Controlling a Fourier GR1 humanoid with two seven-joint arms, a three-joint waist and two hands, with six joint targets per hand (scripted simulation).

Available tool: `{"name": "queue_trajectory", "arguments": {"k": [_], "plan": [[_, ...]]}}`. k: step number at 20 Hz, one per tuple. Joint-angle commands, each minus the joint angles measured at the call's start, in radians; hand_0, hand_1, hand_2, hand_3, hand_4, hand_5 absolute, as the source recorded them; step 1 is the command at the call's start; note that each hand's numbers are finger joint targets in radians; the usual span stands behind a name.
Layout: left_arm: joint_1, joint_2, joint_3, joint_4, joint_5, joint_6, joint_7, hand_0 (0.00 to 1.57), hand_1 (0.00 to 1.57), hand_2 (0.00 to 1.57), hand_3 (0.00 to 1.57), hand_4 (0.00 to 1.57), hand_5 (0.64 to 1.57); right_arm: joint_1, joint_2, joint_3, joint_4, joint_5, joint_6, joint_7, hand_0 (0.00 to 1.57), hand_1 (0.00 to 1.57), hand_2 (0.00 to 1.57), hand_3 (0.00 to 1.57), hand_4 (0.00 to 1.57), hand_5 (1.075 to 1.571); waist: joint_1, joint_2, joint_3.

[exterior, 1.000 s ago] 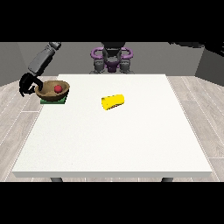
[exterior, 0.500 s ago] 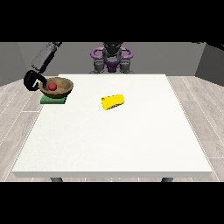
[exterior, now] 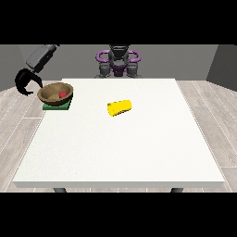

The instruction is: Pick the cup and pour the ball into the bowl, then pick the bowl and place it on the pad

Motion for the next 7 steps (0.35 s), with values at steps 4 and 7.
{"name": "queue_trajectory", "arguments": {"k": [4, 7], "plan": [[-0.003, -0.121, -0.122, -0.116, 0.047, 0.097, 0.174, 0.00, 0.00, 0.00, 0.00, 0.98, 1.570, -0.030, 0.002, 0.042, -0.011, 0.031, -0.002, 0.084, 0.00, 0.00, 0.00, 0.00, 0.00, 1.416, -0.023, -0.236, -0.0005], [0.063, -0.176, -0.155, -0.035, -0.042, 0.108, 0.112, 0.00, 0.00, 0.00, 0.00, 0.98, 1.570, -0.101, 0.047, 0.065, -0.101, 0.017, 0.068, 0.095, 0.00, 0.00, 0.00, 0.00, 0.70, 1.219, -0.103, -0.349, -0.0056]]}}
